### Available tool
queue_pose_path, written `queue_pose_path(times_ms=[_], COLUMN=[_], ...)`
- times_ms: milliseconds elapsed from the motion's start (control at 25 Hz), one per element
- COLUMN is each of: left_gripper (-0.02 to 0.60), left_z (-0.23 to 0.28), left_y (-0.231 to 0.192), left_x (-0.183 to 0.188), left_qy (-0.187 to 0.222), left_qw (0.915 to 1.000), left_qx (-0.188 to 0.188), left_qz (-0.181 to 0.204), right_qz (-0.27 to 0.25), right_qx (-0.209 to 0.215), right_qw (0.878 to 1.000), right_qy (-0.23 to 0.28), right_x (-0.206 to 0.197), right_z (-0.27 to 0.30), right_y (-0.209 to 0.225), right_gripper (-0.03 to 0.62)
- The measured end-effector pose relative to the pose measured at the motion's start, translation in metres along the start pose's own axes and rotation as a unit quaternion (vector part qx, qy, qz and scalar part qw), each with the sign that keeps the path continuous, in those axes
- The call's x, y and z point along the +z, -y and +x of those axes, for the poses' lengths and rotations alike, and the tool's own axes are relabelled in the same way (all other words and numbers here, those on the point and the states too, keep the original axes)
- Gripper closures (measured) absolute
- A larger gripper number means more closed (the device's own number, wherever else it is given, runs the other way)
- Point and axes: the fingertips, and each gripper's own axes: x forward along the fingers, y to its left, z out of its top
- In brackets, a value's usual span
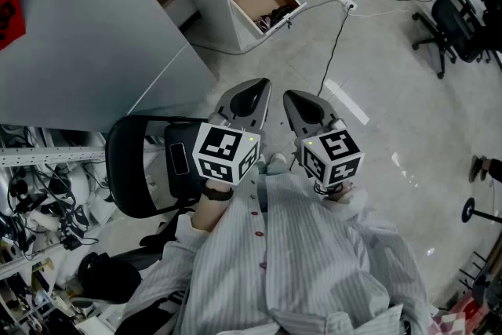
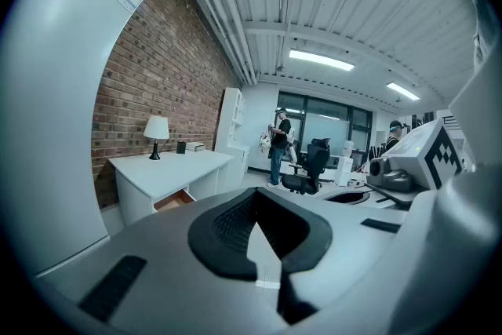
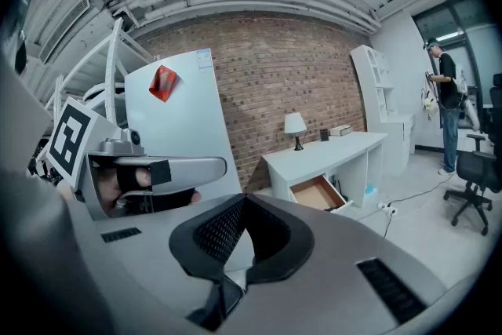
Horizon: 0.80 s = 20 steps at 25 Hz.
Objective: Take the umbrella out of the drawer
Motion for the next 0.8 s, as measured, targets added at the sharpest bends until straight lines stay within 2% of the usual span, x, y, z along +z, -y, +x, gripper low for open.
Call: queue_pose_path(times_ms=[600, 800], left_gripper=[0.572, 0.572], left_z=[0.006, 0.009], left_y=[0.014, 0.016], left_x=[0.012, 0.007], left_qy=[0.021, 0.017], left_qw=[0.9994, 0.9993], left_qx=[0.021, 0.032], left_qz=[0.014, 0.013], right_qz=[-0.011, -0.012], right_qx=[0.016, 0.023], right_qw=[1.000, 1.000], right_qy=[0.017, 0.013], right_x=[0.004, 0.001], right_z=[-0.017, -0.017], right_y=[0.010, 0.017], right_gripper=[0.560, 0.560])
